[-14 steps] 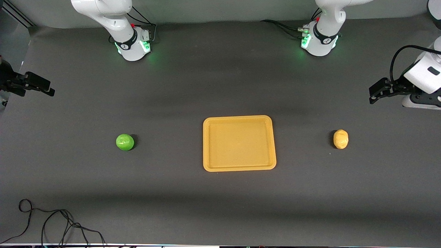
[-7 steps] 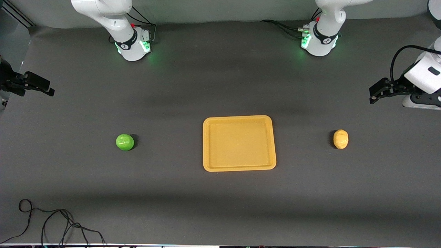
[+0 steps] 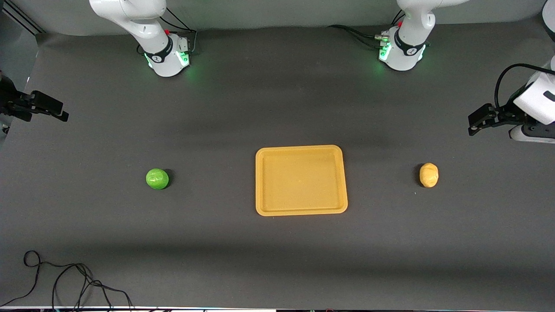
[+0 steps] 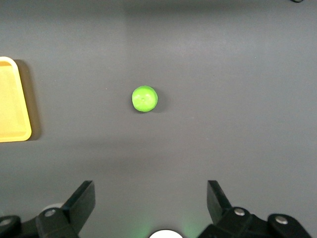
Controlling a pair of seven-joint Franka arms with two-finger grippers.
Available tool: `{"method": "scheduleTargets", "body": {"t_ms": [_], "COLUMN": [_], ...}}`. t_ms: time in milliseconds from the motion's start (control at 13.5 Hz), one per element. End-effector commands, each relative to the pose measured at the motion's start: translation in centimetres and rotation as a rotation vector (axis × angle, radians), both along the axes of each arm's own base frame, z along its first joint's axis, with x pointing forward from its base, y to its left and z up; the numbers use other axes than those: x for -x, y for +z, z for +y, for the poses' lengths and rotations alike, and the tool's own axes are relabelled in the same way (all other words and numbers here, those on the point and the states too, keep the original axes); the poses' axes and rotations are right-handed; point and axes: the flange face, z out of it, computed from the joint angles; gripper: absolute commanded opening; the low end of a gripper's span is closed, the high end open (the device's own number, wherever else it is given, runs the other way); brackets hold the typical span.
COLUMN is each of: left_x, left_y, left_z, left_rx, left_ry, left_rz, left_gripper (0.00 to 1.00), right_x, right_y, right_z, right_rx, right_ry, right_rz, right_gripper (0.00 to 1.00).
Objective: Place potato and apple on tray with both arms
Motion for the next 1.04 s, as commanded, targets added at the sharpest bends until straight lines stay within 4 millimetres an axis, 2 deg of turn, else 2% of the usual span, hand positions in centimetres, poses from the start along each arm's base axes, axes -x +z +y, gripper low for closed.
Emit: {"method": "scheduleTargets", "body": {"t_ms": [0, 222, 519, 741, 963], "left_x": [-0.8, -0.8, -2.6, -3.9, -5.2], "left_y": [-1.1, -1.8, -5.4, -7.9, -10.7], "left_z": [0.4, 1.3, 1.9, 1.1, 1.3], "left_rx": [-0.007, -0.011, -0.067, -0.061, -0.052], "left_ry": [-0.001, 0.011, -0.004, -0.019, -0.013], "left_rz": [0.037, 0.064, 0.108, 0.11, 0.12], "left_gripper": [1.0, 1.0, 1.0, 1.0, 1.0], "right_x": [-0.1, 0.0, -0.2, -0.2, -1.3], "right_y": [0.3, 0.5, 0.0, 0.0, -1.3], "right_z": [-0.1, -0.1, 0.3, 0.6, 0.5], "right_rx": [-0.013, -0.016, -0.017, -0.019, -0.018], "right_ry": [-0.014, -0.013, -0.015, -0.01, -0.005], "right_rz": [-0.002, -0.006, 0.005, 0.003, 0.02], "right_gripper": [1.0, 1.0, 1.0, 1.0, 1.0]}}
